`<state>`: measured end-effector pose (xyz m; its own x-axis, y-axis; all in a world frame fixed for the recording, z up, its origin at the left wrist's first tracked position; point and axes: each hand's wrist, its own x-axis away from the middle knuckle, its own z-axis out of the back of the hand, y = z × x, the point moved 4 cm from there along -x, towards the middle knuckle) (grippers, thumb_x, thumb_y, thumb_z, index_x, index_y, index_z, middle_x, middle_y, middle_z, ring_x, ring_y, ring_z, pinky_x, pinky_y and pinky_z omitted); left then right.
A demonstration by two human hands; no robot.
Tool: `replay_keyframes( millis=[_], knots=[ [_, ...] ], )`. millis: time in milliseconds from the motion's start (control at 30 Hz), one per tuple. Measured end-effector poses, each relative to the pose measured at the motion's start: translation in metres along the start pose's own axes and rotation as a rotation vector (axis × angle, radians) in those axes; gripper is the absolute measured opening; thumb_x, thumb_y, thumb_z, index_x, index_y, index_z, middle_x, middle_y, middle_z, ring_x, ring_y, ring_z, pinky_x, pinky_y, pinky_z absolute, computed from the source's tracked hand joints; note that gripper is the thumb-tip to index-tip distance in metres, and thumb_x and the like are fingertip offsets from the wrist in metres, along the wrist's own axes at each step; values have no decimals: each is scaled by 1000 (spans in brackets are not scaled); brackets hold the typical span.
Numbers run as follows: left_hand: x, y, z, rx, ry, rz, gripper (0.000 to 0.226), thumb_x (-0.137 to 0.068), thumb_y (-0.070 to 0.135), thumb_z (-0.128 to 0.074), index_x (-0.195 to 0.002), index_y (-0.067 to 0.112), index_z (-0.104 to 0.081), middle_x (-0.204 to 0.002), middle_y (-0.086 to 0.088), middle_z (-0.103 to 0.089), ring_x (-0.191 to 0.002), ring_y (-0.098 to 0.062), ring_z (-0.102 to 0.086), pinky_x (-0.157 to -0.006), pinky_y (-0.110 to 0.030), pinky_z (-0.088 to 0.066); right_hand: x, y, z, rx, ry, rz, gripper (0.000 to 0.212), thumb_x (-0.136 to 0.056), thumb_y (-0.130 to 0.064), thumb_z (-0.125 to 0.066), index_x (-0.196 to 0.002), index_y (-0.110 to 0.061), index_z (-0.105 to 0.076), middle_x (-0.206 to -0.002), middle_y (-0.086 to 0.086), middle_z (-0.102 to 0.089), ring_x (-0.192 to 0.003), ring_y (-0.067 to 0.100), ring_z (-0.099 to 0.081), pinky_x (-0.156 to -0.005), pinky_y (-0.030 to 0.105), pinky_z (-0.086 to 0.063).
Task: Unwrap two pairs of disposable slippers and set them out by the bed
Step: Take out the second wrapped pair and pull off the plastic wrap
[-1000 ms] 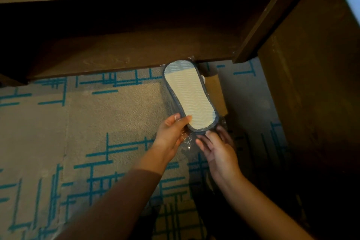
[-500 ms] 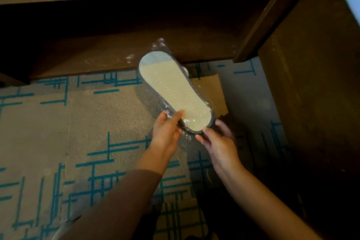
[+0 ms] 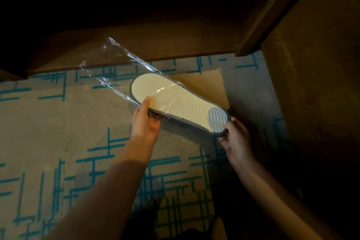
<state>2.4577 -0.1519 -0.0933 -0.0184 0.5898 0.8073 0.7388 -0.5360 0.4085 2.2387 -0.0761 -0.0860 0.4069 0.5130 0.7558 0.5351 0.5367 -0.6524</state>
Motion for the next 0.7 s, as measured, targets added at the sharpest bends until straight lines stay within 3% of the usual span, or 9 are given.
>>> replay_keyframes(
  millis=[67,133,200,267,333,400,533,700],
  knots=[
    [10,-17,5,-79,-93,132,52,-76,28,-66,-124,15,-51,-121,-11,-62,-112,-27,-58,-98,-44,-47,-4,0,2,17,38,-19,31,-86,-10,-54,-114,-24,-59,-118,9,-61,-107,24,-58,-75,33,-50],
    [17,-34,11,-142,-115,214,43,-73,25,-67,-113,18,-55,-111,-10,-65,-104,-27,-60,-93,-43,-48,-5,3,1,107,35,-27,34,-87,-12,-54,-119,-22,-56,-121,10,-60,-106,24,-58,-75,34,-50],
    [15,-39,14,-160,-52,196,28,-81,17,-63,-108,18,-55,-104,-9,-65,-95,-24,-62,-88,-40,-51,-4,11,-4,274,-21,-33,43,-88,-13,-53,-130,-18,-49,-126,13,-58,-105,24,-58,-68,29,-48],
    [9,-34,16,-190,-2,163,26,-85,14,-60,-110,16,-55,-103,-9,-66,-92,-21,-64,-78,-35,-53,0,14,-7,419,-84,-52,48,-89,-18,-55,-136,-18,-43,-132,10,-54,-110,24,-56,-74,29,-49],
    [5,-30,16,-251,-22,165,22,-84,13,-61,-105,16,-57,-104,-10,-67,-93,-23,-65,-80,-35,-54,1,6,-10,556,-169,6,50,-88,-23,-58,-135,-21,-42,-132,5,-52,-110,20,-54,-82,29,-46],
    [6,-31,15,-281,-61,178,18,-82,11,-63,-99,17,-58,-102,-10,-68,-95,-23,-66,-83,-37,-54,3,-3,-18,658,-310,80,47,-87,-21,-60,-131,-19,-47,-129,6,-56,-101,14,-57,-77,25,-45],
    [5,-30,15,-158,-58,171,37,-81,10,-63,-117,13,-54,-116,-13,-65,-99,-24,-64,-77,-35,-54,7,-3,-26,590,-485,84,43,-86,-10,-59,-128,-18,-51,-109,-4,-65,-90,2,-64,-69,15,-52],
    [-5,-11,17,-103,-29,95,48,-85,9,-60,-131,8,-46,-115,-11,-63,-98,-21,-62,-74,-33,-52,1,-5,-13,649,-511,115,47,-85,-14,-61,-130,-20,-47,-103,-16,-62,-89,-6,-59,-69,13,-49]
  ],
)
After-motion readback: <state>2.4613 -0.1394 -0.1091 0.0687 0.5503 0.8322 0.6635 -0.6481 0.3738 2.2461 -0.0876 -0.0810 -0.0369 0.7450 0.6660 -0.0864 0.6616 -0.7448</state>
